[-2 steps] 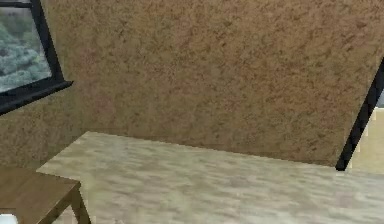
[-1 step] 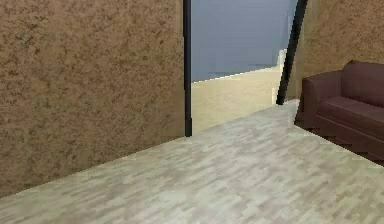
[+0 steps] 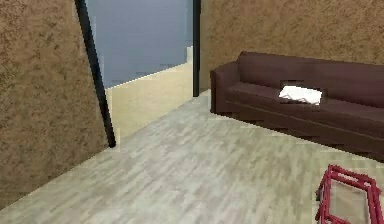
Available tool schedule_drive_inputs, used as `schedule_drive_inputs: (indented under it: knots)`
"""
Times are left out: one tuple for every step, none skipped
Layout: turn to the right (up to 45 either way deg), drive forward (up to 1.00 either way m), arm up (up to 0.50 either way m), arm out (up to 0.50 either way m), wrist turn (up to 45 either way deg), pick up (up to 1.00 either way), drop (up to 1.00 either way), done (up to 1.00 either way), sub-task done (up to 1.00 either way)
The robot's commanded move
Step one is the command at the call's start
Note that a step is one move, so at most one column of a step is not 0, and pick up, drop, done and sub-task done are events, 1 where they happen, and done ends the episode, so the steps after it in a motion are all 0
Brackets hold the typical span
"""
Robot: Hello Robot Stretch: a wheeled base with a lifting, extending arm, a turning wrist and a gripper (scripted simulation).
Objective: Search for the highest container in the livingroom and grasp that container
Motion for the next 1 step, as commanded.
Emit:
schedule_drive_inputs:
  knots:
    - [0.0, 0.30, 0.00, 0.00, 0.0, 0.00, 0.00, 0.00, 0.00]
